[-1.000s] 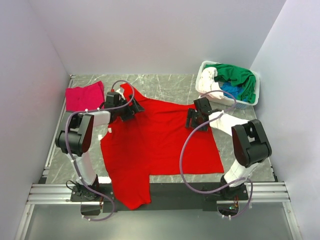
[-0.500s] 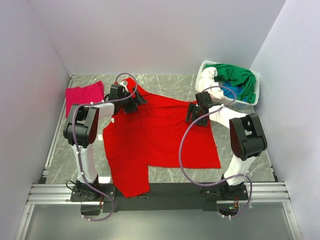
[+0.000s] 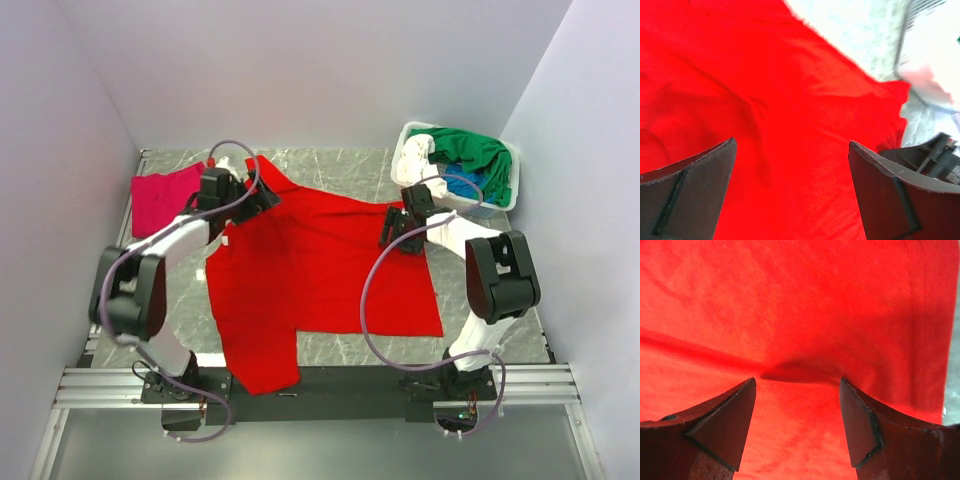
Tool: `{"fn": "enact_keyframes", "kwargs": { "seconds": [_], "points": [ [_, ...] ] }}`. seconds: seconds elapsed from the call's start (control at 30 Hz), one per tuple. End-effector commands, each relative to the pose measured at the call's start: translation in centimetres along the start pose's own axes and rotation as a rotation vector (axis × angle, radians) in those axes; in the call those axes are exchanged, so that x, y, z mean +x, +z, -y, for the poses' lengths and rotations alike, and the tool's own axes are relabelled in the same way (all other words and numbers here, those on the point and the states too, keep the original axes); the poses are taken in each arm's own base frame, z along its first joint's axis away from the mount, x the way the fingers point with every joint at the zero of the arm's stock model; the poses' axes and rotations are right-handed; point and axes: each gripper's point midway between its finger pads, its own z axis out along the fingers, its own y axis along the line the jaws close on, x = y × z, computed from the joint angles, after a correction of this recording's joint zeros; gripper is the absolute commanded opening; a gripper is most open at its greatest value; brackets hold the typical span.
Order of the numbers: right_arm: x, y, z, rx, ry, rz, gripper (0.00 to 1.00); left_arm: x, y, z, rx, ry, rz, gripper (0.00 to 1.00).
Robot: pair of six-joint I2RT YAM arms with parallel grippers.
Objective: Fold and stack the t-shirts
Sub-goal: Flatten the tshirt out
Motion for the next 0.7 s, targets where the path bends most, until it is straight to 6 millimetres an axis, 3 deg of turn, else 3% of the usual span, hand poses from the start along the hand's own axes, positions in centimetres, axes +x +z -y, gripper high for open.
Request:
{"fn": "enact_keyframes", "kwargs": {
  "seconds": [0.0, 0.13, 0.33, 0.67],
  "points": [
    [0.6, -1.0, 1.4, 0.033, -0.002, -0.003, 0.75, -0.6, -2.1, -0.5, -0.037, 0.055, 0.069, 0.99],
    [0.9, -1.9, 1.1, 0.011, -0.004, 0.009, 0.74, 1.4, -2.2, -1.6, -0.032, 0.054, 0.041, 0.99],
    [0.2, -5.5, 0.1, -0.03, -0.009, 0.091, 0.74, 5.6, -2.1, -4.2, -0.051, 0.011, -0.022, 0.99],
    [0.1, -12.3, -4.7, -0.133, -0.088, 0.223, 0.75, 8.8, -3.3, -7.0, -0.129, 0.013, -0.048, 0.99]
  ]
}}
